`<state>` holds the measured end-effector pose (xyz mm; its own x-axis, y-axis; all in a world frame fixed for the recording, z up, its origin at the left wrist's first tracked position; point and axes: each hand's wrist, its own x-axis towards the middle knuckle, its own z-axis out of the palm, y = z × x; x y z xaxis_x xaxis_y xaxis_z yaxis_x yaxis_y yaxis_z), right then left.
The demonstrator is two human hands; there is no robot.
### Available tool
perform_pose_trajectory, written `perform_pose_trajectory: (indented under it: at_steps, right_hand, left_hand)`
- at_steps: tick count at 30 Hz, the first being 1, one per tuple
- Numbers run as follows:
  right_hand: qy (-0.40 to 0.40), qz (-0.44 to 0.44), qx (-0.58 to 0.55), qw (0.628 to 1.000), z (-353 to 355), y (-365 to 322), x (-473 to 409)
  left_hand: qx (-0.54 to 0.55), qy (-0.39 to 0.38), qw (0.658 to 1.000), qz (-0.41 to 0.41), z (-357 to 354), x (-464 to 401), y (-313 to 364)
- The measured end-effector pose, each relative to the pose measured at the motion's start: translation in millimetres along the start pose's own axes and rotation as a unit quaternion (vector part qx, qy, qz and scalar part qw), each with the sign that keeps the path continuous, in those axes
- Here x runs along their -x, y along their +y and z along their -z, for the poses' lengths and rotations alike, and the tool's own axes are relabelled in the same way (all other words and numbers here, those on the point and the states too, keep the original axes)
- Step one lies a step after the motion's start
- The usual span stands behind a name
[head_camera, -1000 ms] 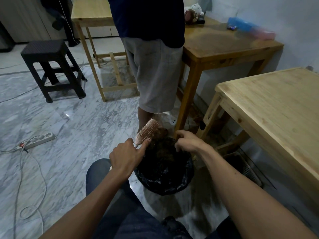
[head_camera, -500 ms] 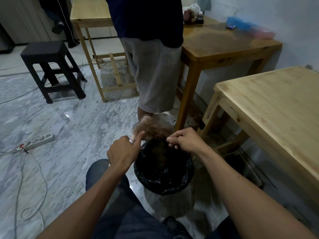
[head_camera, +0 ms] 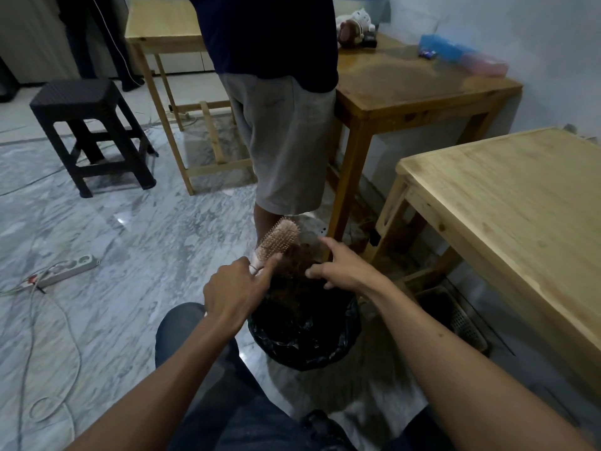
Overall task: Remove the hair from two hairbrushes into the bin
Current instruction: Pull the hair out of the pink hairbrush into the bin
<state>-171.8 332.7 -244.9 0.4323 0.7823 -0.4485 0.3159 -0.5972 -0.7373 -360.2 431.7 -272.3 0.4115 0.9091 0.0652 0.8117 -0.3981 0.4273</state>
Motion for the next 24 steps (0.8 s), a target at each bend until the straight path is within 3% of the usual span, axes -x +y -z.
perform_pose_trajectory:
  at_steps: [3, 8, 12, 15, 19, 21, 24]
  right_hand:
    - [0.006, 0.051, -0.099, 0.994, -4, -2, 6]
    - [0.104, 0.032, -0.029, 0.994, -6, 10, 4]
    - [0.12, -0.013, 0.003, 0.993, -8, 31, 3]
    - [0.094, -0.023, 0.026, 0.995, -8, 31, 2]
    - [-0.002, -0.043, 0.11, 0.993, -2, 17, -4]
    - [-0.013, -0.004, 0.098, 0.995, -2, 10, -3]
    - [0.037, 0.097, 0.016, 0.994, -9, 10, -3]
  left_hand:
    - [0.012, 0.009, 0.999, -0.034, 5, 5, 12]
    - [0.053, 0.033, 0.998, 0.006, 14, -6, 15]
    - [0.079, 0.053, 0.995, 0.028, 20, -12, 15]
    - [0.074, 0.039, 0.996, 0.016, 17, -8, 17]
    - [0.045, 0.016, 0.999, 0.007, 10, -4, 17]
    - [0.041, 0.001, 0.999, 0.004, 8, -2, 19]
    - [0.066, -0.026, 0.997, 0.006, 7, -1, 25]
